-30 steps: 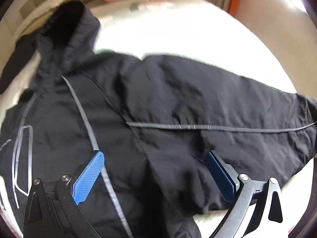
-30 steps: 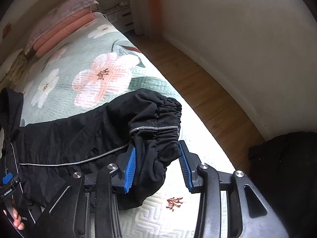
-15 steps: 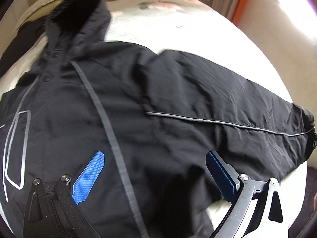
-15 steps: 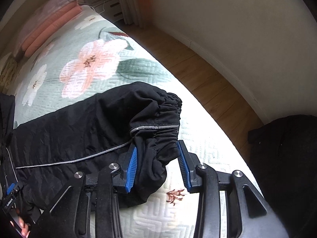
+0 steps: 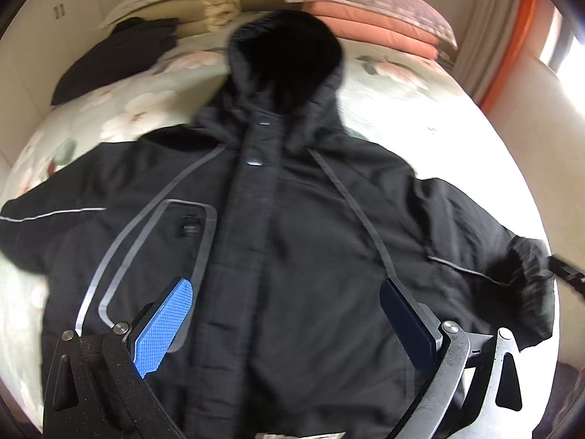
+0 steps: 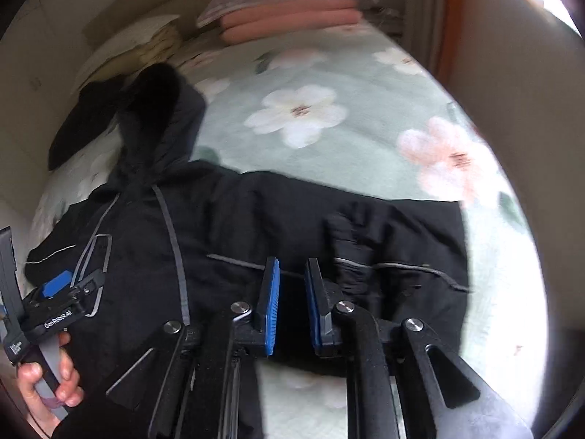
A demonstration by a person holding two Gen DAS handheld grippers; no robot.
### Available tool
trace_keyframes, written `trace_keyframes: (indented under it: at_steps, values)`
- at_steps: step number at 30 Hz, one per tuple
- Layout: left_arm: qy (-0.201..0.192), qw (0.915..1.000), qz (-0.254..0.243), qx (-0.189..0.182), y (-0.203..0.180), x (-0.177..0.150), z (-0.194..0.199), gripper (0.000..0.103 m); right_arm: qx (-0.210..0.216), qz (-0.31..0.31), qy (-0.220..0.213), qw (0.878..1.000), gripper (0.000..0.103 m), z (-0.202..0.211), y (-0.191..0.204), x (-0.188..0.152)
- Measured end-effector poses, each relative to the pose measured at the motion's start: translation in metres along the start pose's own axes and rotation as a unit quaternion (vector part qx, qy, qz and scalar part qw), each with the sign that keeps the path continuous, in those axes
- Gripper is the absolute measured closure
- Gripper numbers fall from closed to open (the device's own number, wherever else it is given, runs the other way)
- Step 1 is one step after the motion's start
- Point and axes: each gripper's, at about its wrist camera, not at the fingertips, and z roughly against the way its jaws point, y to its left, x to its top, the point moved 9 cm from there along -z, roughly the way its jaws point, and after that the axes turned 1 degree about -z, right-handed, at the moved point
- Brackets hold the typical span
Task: Fold large clothes
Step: 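Fold the gripped sleeve across the jacket front with the right tool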
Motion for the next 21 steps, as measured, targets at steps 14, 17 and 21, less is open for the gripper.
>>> trace_keyframes:
  at_steps: [14, 17, 21]
  values:
    - [0.033, 0.9994, -0.011, -0.007, 0.061, -0.015, -0.015, 0.001, -0.125, -0.018, 0.038, 0.991, 0.049, -0.015, -0.064, -0.05]
    - [0.04, 0.9991, -0.011, -0.011, 0.053, -0.018, -0.019, 0.001, -0.134, -0.02, 0.052, 0.989, 0.04, -0.03, -0.084, -0.053]
    - [0.039, 0.9989, -0.024, -0.009, 0.043, -0.018, -0.019, 0.001, -0.14, -0.024, 0.054, 0.988, 0.036, -0.044, -0.101, -0.056]
